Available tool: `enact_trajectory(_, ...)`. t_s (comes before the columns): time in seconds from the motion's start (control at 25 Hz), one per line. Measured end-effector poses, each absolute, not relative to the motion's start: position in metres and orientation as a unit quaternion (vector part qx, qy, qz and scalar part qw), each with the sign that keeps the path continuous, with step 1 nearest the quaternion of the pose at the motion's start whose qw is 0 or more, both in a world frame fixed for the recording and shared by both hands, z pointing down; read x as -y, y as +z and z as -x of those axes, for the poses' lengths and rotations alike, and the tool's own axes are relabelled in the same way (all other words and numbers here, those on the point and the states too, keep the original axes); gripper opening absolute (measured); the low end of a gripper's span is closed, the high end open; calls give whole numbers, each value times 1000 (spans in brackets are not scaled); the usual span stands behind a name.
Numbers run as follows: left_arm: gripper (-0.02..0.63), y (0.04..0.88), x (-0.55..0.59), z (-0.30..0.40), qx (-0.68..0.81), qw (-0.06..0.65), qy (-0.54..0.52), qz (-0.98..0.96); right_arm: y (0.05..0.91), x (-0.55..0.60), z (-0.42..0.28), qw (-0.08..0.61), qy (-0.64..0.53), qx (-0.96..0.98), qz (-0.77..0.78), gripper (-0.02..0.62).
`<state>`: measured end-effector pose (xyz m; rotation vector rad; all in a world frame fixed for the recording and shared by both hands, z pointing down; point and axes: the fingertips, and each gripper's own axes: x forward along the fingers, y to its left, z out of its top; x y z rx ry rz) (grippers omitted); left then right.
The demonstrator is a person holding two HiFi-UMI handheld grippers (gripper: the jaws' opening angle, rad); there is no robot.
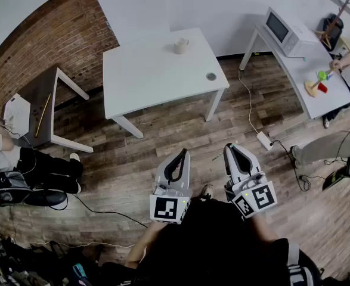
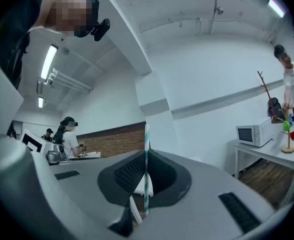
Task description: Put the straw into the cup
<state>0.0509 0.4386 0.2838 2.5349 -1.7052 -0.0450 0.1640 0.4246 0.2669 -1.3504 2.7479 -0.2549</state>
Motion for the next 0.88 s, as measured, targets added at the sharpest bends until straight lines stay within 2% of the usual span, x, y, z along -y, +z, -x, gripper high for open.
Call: enact_trajectory(0.88, 5, 287, -446, -21, 549, 45, -24, -835, 269, -432, -129, 36, -82, -892, 443, 14)
